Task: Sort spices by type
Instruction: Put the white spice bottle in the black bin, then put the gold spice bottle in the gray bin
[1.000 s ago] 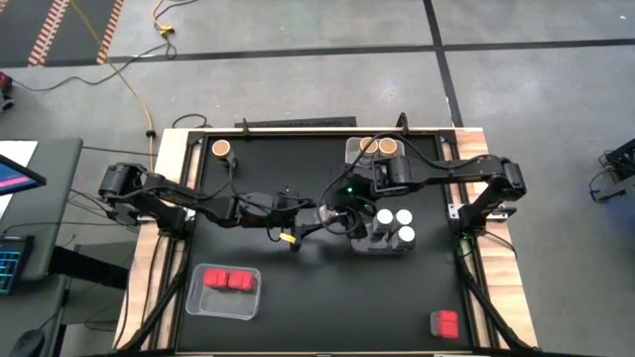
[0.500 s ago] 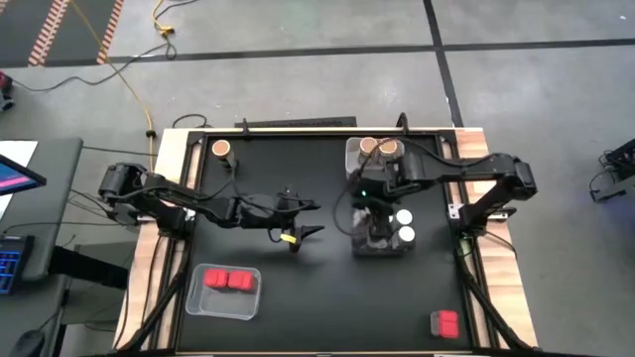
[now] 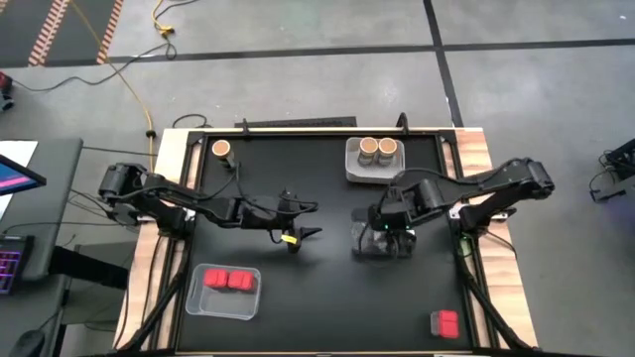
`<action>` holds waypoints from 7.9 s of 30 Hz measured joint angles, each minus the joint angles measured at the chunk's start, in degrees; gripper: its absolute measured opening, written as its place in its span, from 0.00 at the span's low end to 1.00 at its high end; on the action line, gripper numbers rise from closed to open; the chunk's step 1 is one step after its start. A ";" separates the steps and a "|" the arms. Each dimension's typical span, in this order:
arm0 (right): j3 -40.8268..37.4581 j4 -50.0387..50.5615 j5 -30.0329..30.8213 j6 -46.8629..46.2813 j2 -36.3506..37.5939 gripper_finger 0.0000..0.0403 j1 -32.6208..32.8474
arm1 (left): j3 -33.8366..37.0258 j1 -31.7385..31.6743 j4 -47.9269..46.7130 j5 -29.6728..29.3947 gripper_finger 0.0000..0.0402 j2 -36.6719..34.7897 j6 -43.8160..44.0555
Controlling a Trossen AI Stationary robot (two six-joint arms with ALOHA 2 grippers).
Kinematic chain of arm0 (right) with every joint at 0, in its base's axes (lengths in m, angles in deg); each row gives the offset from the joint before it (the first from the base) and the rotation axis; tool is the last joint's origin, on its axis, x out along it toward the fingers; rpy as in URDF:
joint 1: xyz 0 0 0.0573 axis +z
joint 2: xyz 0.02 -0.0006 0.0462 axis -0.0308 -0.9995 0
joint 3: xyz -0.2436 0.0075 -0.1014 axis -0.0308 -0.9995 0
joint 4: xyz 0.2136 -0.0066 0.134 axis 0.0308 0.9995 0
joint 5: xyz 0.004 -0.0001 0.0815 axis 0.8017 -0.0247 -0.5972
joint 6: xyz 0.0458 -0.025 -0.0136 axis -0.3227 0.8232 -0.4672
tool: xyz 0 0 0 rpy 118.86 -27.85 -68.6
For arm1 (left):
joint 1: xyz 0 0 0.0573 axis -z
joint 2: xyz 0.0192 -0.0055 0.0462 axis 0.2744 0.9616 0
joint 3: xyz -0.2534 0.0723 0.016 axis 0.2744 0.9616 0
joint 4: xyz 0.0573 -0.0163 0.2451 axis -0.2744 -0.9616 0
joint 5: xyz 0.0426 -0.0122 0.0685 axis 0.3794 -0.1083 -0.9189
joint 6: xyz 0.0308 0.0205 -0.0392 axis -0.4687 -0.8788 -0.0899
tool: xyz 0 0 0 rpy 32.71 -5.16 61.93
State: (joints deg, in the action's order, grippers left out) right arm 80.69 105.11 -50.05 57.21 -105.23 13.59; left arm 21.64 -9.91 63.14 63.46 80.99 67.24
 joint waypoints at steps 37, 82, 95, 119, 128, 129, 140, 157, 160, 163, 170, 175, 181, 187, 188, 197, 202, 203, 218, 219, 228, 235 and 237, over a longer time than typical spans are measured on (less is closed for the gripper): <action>-15.29 -13.33 0.34 -0.75 -1.05 0.57 2.66 | 0.02 -0.02 -0.13 -0.09 0.71 0.00 1.29; -18.79 -17.26 -0.57 0.25 -1.09 0.57 1.96 | 0.02 0.00 0.09 -0.44 0.71 0.00 1.29; -18.86 -17.38 -1.67 0.51 -0.98 0.57 1.81 | 0.02 0.00 0.11 -1.05 0.71 0.00 2.74; -18.86 -16.16 -1.83 1.10 -0.96 0.61 1.92 | 0.02 0.00 0.09 -0.98 0.71 0.00 4.50; -18.86 -16.18 -1.83 1.10 -0.96 0.61 1.96 | 0.04 0.00 0.09 -0.89 0.71 0.00 4.50; -18.86 -16.18 -1.83 1.10 -0.96 0.61 1.96 | 0.02 0.00 0.09 -0.89 0.71 0.00 4.50; -18.82 -16.34 -1.80 1.08 -0.90 0.67 1.89 | 0.04 0.00 0.09 -0.90 0.71 0.00 4.50; -13.52 -10.67 -1.80 1.02 0.04 0.73 1.89 | 0.04 0.00 0.07 -0.90 0.71 0.00 4.48; -12.38 -10.53 -1.78 0.69 1.72 0.73 1.90 | 0.04 0.00 0.08 -0.92 0.71 0.00 4.48; -11.46 -9.32 -1.76 -0.33 3.95 0.73 1.89 | 0.04 0.00 0.09 -0.92 0.71 0.00 5.65; -10.27 -4.16 -1.38 -5.52 10.76 0.73 1.50 | 0.04 0.00 0.00 -0.92 0.71 0.00 8.81; -10.29 -3.76 -1.37 -13.09 15.75 0.72 1.52 | 0.04 0.00 0.00 -0.92 0.71 0.00 8.85; -10.30 -0.88 -1.04 -19.15 20.80 0.72 1.52 | 0.04 0.00 0.02 -0.92 0.71 0.00 8.92; -10.65 5.18 4.12 -25.23 25.01 0.72 3.10 | 0.04 0.00 0.08 -0.90 0.71 -0.02 9.81; -11.21 5.91 5.13 -26.00 25.92 0.72 3.47 | 0.04 -0.10 0.09 -1.04 0.71 -0.02 10.77; -18.62 7.28 7.59 -28.04 34.24 0.72 3.77 | -8.14 -4.36 -10.64 -3.99 0.71 -0.09 17.42; -22.13 6.97 7.62 -28.94 37.02 0.72 3.73 | -16.71 -7.00 -22.53 -8.11 0.71 -0.09 11.35; -22.63 7.02 7.62 -28.95 37.44 0.72 3.73 | -17.63 -7.36 -23.00 -8.28 0.71 -0.09 10.05; -24.18 5.87 8.01 -35.63 39.23 0.72 1.36 | -21.46 -13.42 -30.67 -11.14 0.77 -0.09 0.31; -24.18 5.80 8.03 -36.60 39.23 0.72 0.99 | -21.46 -14.12 -32.66 -10.71 0.79 -0.09 1.10; -24.18 5.74 8.18 -44.54 39.23 0.72 -1.94 | -21.46 -16.55 -41.84 -9.90 0.90 -0.05 5.77; -24.18 5.70 10.68 -46.46 39.23 0.72 -3.61 | -23.53 -21.97 -49.51 -5.85 0.90 0.03 5.57; -24.18 5.71 10.68 -46.38 39.23 0.72 -4.19 | -26.74 -26.09 -57.07 0.14 0.90 0.10 4.58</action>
State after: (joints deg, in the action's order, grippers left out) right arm 56.52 110.82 -39.37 10.83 -66.00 9.40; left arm -5.10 -35.99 6.07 63.60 81.09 71.81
